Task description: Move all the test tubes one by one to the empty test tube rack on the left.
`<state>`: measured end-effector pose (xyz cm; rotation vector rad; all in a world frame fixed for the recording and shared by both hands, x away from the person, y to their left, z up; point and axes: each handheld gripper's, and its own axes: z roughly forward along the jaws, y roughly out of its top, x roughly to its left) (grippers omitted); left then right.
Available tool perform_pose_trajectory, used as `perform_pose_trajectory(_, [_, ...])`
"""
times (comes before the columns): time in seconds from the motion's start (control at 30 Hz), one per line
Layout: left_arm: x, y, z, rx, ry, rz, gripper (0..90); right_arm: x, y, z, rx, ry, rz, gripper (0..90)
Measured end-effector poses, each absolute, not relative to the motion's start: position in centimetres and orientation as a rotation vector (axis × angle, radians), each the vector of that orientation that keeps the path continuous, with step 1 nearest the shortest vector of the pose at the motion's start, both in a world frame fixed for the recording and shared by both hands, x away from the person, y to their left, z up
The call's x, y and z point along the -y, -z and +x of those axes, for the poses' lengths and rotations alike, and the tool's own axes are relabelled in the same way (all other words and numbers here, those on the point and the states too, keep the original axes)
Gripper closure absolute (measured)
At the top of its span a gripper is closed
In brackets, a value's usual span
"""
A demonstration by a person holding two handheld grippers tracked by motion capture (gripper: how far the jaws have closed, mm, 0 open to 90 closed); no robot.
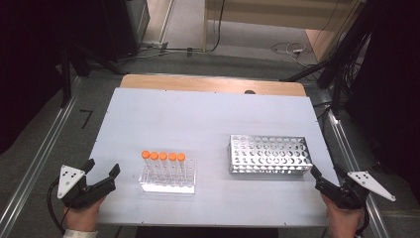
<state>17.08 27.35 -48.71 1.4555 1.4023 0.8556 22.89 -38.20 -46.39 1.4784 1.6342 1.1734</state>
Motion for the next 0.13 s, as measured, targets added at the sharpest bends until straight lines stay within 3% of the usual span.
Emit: perform_pose_trajectory(0.13, [-26.76, 48.96, 17.61, -1.401, -0.865, 1.483, 16.6, 38.72, 46.90, 23.41, -1.622, -1.148, 1.510, 15.2])
